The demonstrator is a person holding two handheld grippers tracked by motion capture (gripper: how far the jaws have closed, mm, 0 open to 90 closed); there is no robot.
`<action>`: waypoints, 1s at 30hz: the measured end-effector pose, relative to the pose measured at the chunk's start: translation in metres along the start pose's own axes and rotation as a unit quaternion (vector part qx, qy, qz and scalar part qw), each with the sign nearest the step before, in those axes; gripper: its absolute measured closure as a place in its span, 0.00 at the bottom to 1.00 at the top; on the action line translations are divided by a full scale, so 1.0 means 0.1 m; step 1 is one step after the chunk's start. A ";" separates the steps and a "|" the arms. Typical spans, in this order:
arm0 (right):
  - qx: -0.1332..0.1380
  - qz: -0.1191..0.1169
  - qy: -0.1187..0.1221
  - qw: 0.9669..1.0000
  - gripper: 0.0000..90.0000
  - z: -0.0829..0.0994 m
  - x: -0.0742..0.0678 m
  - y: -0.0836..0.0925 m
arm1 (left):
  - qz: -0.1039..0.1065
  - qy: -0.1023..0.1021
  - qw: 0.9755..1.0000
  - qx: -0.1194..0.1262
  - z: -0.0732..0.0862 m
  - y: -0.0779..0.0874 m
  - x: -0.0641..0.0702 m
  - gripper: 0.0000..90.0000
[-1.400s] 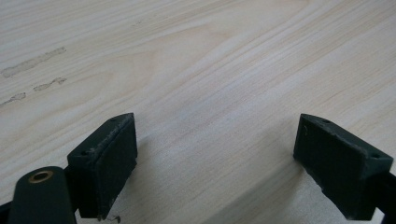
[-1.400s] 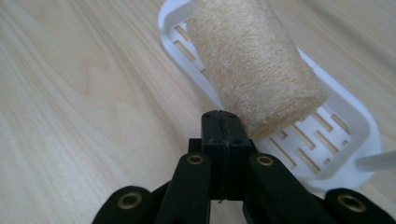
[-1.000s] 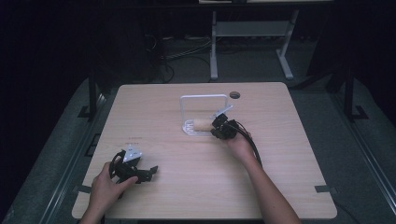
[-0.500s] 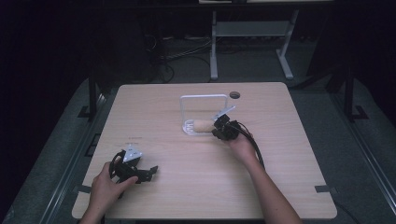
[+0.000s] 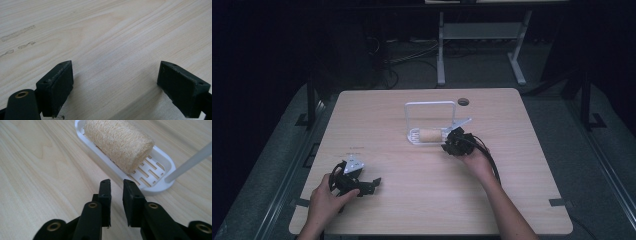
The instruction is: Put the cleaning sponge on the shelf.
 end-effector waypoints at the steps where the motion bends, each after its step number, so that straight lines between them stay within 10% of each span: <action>1: 0.000 0.000 0.000 1.000 0.79 0.00 0.00 0.00 | 0.000 0.000 1.000 0.000 0.00 0.00 0.00 0.14; 13: 0.013 0.005 -0.016 1.000 0.40 0.11 -0.05 0.20 | -0.001 -0.001 1.000 -0.001 0.00 0.00 0.00 0.14; 30: 0.036 0.011 -0.047 0.998 0.21 0.44 -0.10 0.41 | 0.000 -0.001 1.000 -0.001 0.00 0.00 0.00 0.14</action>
Point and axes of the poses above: each handheld gripper's, and its own axes: y roughly backward along the jaws, z roughly out of its underside, x roughly to its right, the point moved 1 cm from there along -y, roughly forward along the jaws, and after that the axes turned 13 degrees about y, right-handed, at the moved point
